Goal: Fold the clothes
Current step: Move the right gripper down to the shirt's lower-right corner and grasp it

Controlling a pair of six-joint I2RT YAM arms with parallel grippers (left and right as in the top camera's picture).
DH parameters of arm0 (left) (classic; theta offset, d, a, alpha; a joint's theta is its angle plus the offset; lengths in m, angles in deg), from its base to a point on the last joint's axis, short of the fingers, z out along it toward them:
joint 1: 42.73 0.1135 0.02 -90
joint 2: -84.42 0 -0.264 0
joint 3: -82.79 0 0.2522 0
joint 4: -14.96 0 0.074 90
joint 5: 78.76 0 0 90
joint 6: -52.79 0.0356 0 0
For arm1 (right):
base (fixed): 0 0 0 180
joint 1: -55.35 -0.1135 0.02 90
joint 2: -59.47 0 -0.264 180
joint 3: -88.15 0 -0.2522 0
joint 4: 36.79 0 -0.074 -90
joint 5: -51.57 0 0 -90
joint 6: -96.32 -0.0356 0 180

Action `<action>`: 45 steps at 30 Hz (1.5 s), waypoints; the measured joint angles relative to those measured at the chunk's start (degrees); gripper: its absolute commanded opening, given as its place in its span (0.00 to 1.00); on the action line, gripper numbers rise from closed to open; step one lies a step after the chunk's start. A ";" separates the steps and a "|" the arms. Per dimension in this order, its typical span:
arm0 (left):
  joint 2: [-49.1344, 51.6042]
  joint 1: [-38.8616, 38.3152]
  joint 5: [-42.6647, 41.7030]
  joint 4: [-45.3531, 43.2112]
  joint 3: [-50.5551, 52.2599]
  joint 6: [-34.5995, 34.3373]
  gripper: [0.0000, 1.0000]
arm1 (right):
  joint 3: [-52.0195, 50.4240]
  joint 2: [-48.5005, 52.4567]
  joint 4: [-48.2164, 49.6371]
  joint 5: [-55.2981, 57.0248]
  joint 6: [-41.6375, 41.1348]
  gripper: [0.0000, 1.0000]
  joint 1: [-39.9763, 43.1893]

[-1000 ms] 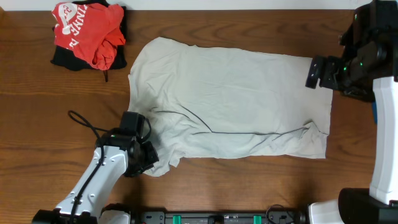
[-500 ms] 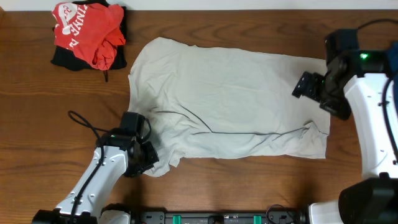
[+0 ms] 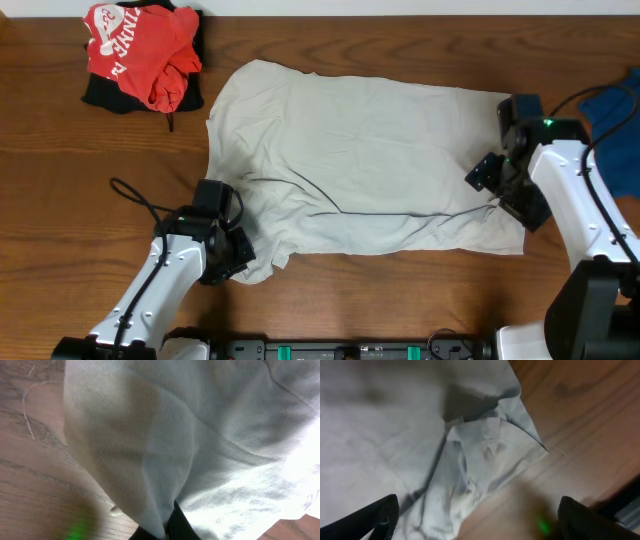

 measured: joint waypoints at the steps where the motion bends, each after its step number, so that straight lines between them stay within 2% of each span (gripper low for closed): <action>1: 0.00 0.00 0.00 0.00 -0.02 0.00 0.06 | -0.98 0.00 1.25 0.00 -0.24 0.99 0.00; 4: 0.00 0.00 0.00 0.00 -0.02 0.00 0.06 | -3.28 0.00 3.74 0.02 -0.63 0.99 0.00; 8: 0.00 0.00 0.00 0.00 0.00 0.00 0.06 | -5.29 0.00 6.54 0.02 -0.79 0.95 0.00; 15: 0.00 0.00 0.00 0.02 0.00 -0.02 0.06 | -9.27 0.00 13.66 0.07 -0.94 0.96 0.00; 17: 0.00 0.00 0.00 0.00 0.00 -0.02 0.06 | -10.21 0.00 15.43 0.07 -0.94 0.93 0.00; 21: 0.00 0.00 0.00 0.00 -0.02 -0.02 0.06 | -11.69 0.00 17.66 0.22 -1.22 0.83 0.04; 23: 0.00 0.00 0.00 0.00 0.00 -0.02 0.06 | -11.98 0.00 17.64 0.22 -1.25 0.74 0.07; 24: 0.00 0.00 0.00 0.00 0.00 -0.02 0.06 | -12.02 0.00 17.66 0.24 -1.25 0.69 0.07; 28: 0.00 0.00 0.02 0.00 0.00 -0.02 0.06 | -12.02 0.00 17.55 0.50 -1.77 0.31 0.07; 30: 0.00 0.00 0.02 0.00 0.00 -0.02 0.06 | -12.02 0.00 17.42 0.46 -1.40 0.20 0.07; 32: 0.00 0.00 0.00 0.00 -0.02 -0.02 0.06 | -12.02 0.00 17.33 0.48 -1.66 0.15 0.07; 34: 0.00 0.00 0.00 0.00 0.00 -0.02 0.06 | -12.02 0.00 17.22 0.46 -1.46 0.01 0.17; 45: -0.35 0.00 -2.38 3.04 -0.09 0.00 0.06 | -12.04 0.00 13.64 0.72 -1.70 0.01 0.28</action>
